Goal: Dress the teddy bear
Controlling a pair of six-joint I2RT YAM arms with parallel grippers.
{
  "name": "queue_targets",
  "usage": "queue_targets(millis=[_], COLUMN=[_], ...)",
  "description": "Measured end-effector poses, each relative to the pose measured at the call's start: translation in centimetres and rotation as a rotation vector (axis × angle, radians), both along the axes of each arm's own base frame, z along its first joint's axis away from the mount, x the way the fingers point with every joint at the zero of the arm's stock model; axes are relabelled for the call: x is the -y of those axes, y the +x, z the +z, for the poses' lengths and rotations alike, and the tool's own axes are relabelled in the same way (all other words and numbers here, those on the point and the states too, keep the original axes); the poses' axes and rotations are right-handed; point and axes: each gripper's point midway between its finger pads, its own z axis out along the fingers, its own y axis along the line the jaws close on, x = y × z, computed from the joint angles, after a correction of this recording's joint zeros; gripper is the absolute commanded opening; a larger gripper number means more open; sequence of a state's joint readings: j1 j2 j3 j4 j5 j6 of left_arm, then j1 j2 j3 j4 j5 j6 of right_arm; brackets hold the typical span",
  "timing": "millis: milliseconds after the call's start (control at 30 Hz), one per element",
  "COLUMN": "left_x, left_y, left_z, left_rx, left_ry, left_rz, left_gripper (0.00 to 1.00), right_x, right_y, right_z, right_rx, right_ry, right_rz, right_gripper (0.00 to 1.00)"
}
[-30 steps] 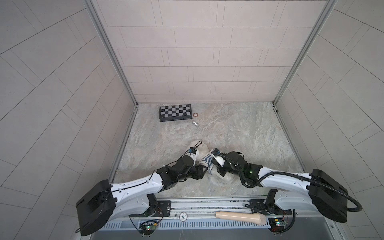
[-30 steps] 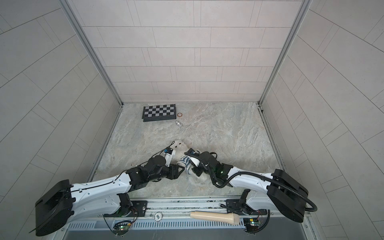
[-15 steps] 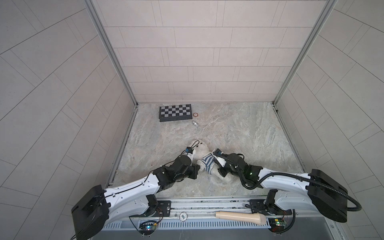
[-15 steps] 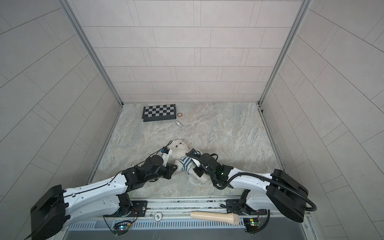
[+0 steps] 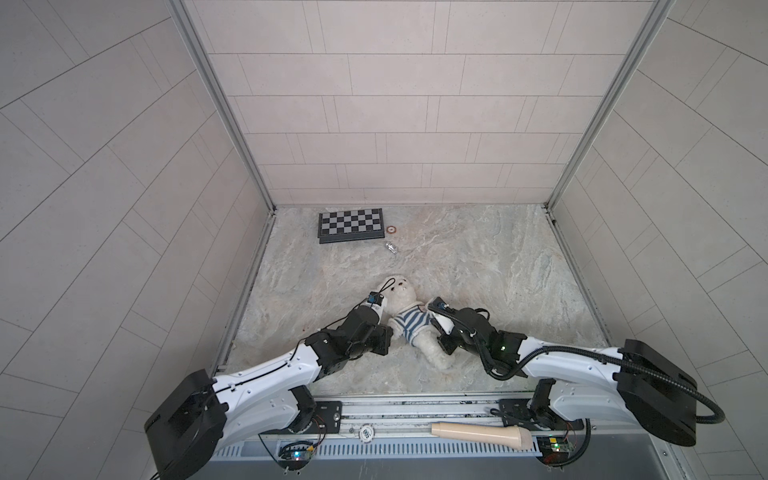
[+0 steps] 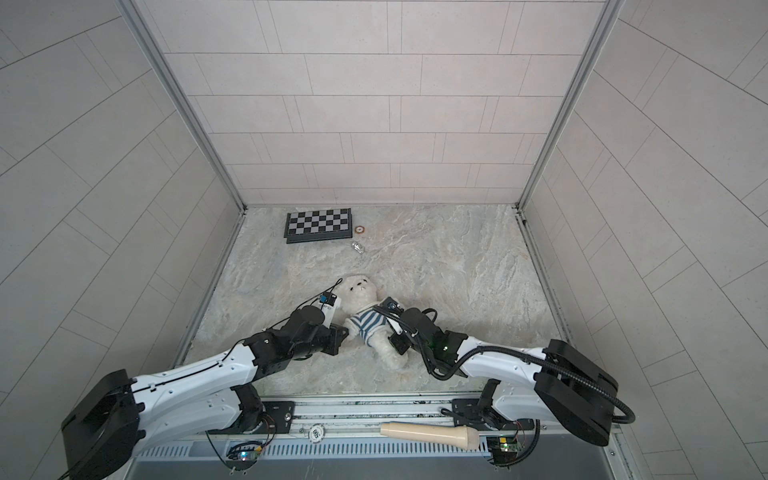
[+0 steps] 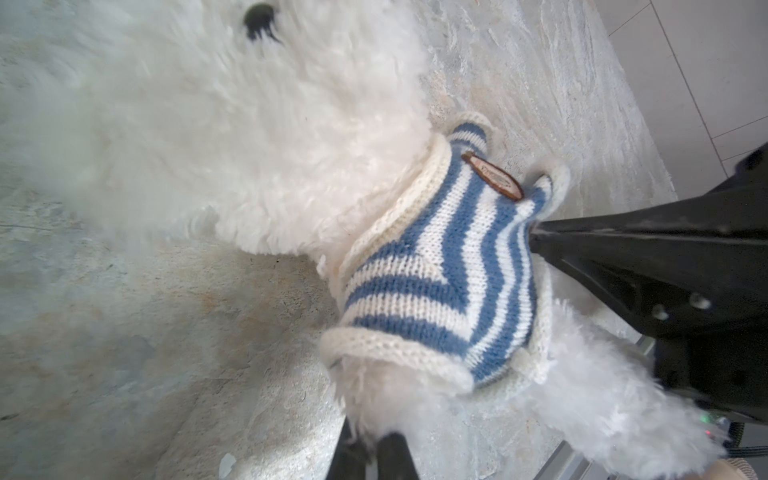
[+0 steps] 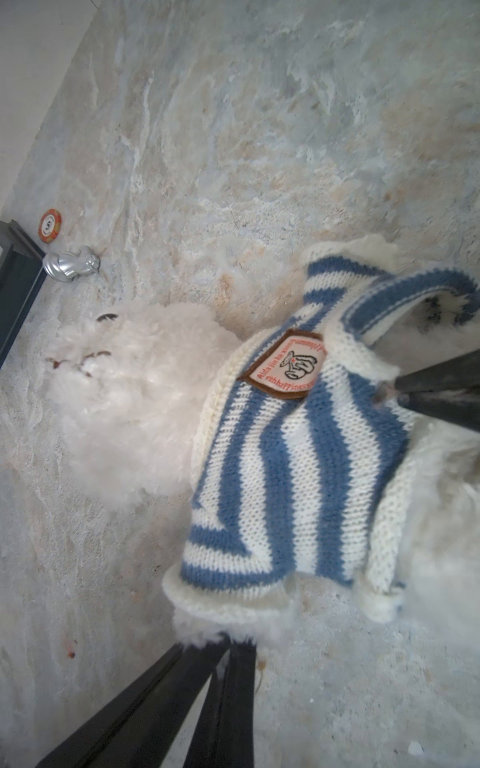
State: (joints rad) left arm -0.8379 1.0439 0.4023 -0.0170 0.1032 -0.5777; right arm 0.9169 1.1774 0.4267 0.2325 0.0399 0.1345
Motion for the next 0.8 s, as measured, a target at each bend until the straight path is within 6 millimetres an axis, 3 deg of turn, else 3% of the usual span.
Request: queue_targets(millis=[133,233,367,600,800], left_x=[0.3,0.6,0.8,1.2,0.9], left_y=[-0.2,-0.4,-0.8,-0.8,-0.8], left_z=[-0.7,-1.5,-2.2,-1.9,-1.8], left_rx=[0.004,0.005,0.013,0.04,0.063], left_ry=[0.022,0.02,0.006,-0.028,-0.04], left_rz=[-0.027,-0.036,-0.05,-0.051,-0.042], left_gripper=[0.0,0.0,0.0,0.0,0.0], right_x=[-0.2,-0.9,-2.7,-6.4,-7.2], right_y=[-0.3,0.1,1.1,2.7,2.6], right_z=[3.6,6.1,7.5,5.1,1.8], right_rx=[0.034,0.056,0.047,-0.021,-0.089], right_ry=[0.071,0.125,0.146,0.109,0.079], right_rz=[0.005,0.002,0.015,0.055,0.066], right_gripper=[0.28,0.31,0.32,0.29,0.21])
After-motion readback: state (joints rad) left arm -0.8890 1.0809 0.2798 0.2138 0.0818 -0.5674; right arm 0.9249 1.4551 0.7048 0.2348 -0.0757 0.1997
